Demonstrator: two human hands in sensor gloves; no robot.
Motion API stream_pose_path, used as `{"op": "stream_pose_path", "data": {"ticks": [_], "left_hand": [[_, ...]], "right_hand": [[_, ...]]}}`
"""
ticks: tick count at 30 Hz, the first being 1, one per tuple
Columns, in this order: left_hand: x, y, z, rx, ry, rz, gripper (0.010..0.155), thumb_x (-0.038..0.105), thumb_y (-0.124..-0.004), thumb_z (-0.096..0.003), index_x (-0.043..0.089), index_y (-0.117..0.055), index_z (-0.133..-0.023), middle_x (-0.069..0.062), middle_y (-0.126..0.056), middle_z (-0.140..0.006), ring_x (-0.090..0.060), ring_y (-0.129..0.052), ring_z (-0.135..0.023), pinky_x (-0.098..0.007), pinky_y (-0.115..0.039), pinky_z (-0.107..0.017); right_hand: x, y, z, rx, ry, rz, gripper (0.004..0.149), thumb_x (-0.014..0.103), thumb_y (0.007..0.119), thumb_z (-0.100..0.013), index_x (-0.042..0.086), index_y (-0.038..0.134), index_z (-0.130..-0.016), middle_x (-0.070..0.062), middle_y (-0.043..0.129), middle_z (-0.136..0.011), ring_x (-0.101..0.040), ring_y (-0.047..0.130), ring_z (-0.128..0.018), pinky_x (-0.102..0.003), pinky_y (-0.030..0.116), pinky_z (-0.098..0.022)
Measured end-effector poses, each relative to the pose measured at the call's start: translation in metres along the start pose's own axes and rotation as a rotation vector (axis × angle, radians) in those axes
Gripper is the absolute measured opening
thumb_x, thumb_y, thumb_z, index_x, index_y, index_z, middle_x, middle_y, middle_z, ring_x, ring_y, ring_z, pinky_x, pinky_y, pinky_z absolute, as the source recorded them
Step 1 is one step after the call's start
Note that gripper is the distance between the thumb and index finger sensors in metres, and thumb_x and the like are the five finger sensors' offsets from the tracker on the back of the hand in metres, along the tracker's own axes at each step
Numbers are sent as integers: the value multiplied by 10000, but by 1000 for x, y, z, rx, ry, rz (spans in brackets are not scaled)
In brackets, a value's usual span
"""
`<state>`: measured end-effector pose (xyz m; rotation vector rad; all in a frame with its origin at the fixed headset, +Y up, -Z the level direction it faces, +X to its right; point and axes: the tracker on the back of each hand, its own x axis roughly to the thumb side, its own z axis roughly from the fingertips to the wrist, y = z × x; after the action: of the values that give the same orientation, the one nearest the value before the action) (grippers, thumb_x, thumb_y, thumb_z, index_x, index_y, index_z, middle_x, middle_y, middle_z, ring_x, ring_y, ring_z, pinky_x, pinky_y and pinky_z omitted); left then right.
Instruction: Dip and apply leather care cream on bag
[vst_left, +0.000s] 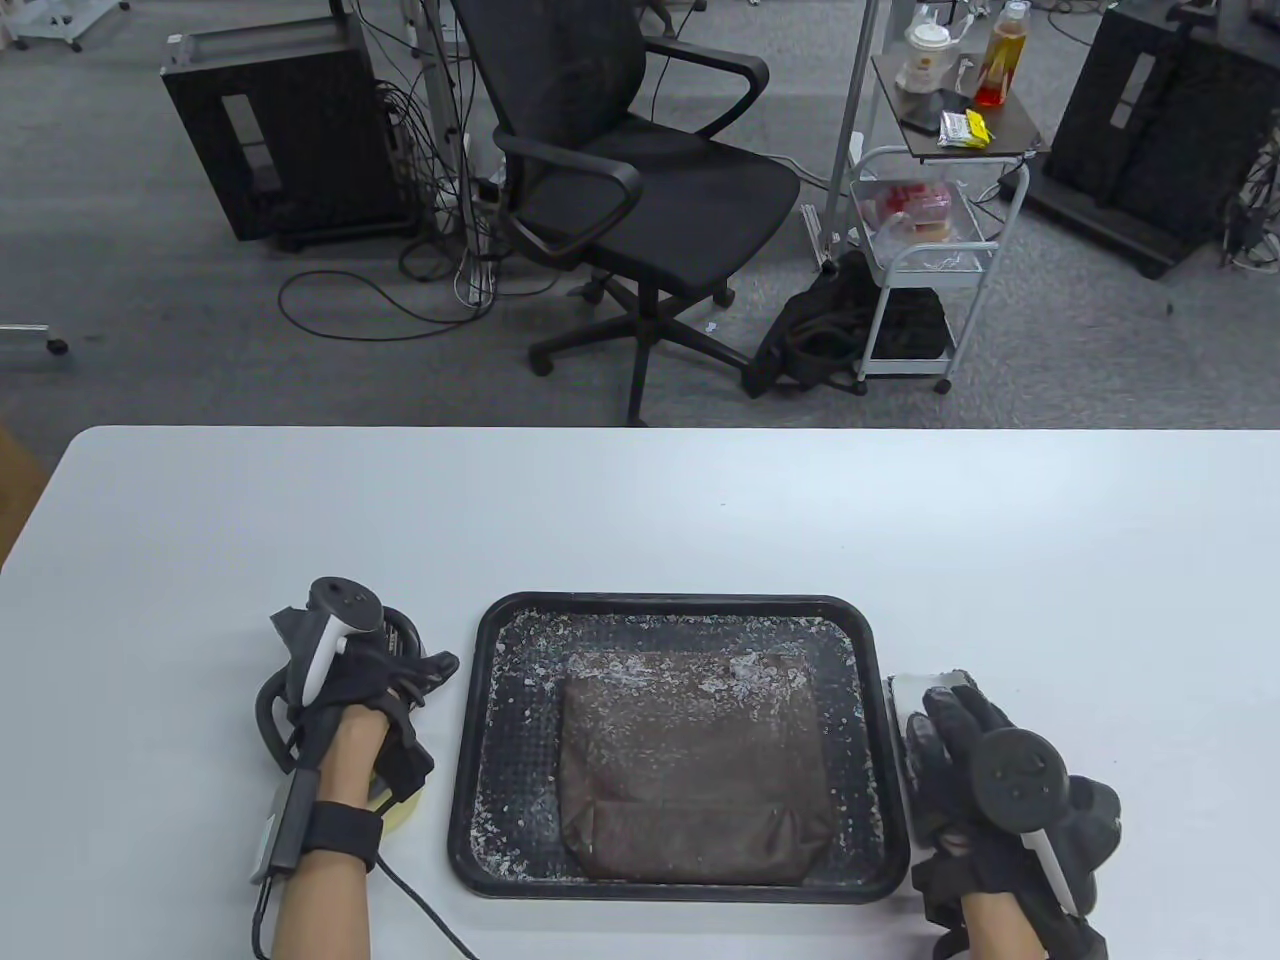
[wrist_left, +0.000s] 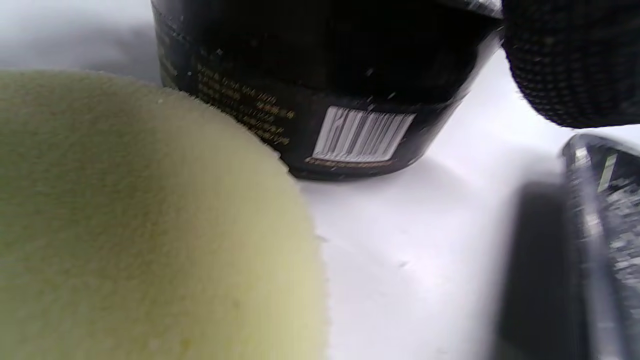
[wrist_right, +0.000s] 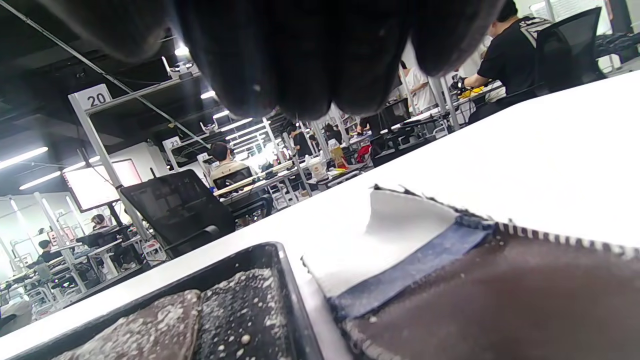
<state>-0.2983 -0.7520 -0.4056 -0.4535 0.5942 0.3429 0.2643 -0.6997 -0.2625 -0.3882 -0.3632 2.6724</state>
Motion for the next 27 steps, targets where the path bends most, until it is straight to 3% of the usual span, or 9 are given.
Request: {"op": "stream_pose_path", "data": {"ticks": [2,6,12,14,22,27], "left_hand": [[2,1,0,55,25,-61,1141,791,-836,-217,485,-59,-995,142,28,-1108,-244,-66,-1116,-585,-364,-815],[5,10,-2,-1,28,-120,1152,825,-822,-205,469,-75,-1006,87,7,-1113,-292,-174,-1117,-567,-493,-791],[7,8,-5,-30,34,-165,1204,848,-813,-190,448,0,-984,-37,18,-1099,-332,-191,-1110,-560,-521,-770],[7,10,-5,15,21,-146,1207,837,-844,-180,444,-45,-995,6,-48,-1130,-336,-237,-1104,-569,-554,-748],[9,14,-4,89,36,-131,1210,794,-912,-169,395,-164,-1032,-24,-179,-1151,-377,-350,-1095,-617,-632,-699],[7,31,13,189,11,-95,1204,802,-907,-164,393,-185,-1036,-43,-195,-1153,-374,-366,-1097,-615,-644,-695]], "right_hand": [[-1,-1,0,-7,5,-8,577,520,684,-462,215,867,-917,-84,829,-985,-369,834,-908,-579,663,-654],[-4,-2,1,-23,16,-26,576,520,684,-462,212,874,-909,-82,839,-977,-368,843,-900,-576,672,-648],[-9,-4,5,-55,32,-53,569,520,684,-461,215,885,-897,-81,855,-963,-361,860,-888,-571,684,-641],[-10,-4,6,-58,33,-59,568,521,683,-462,216,887,-896,-81,860,-960,-359,865,-884,-567,687,-641],[-10,1,2,-37,34,-57,565,525,681,-464,221,891,-891,-76,866,-956,-354,874,-878,-564,696,-637],[-3,2,2,-31,7,-64,565,528,678,-465,224,889,-892,-72,867,-955,-352,875,-879,-560,696,-640]]}}
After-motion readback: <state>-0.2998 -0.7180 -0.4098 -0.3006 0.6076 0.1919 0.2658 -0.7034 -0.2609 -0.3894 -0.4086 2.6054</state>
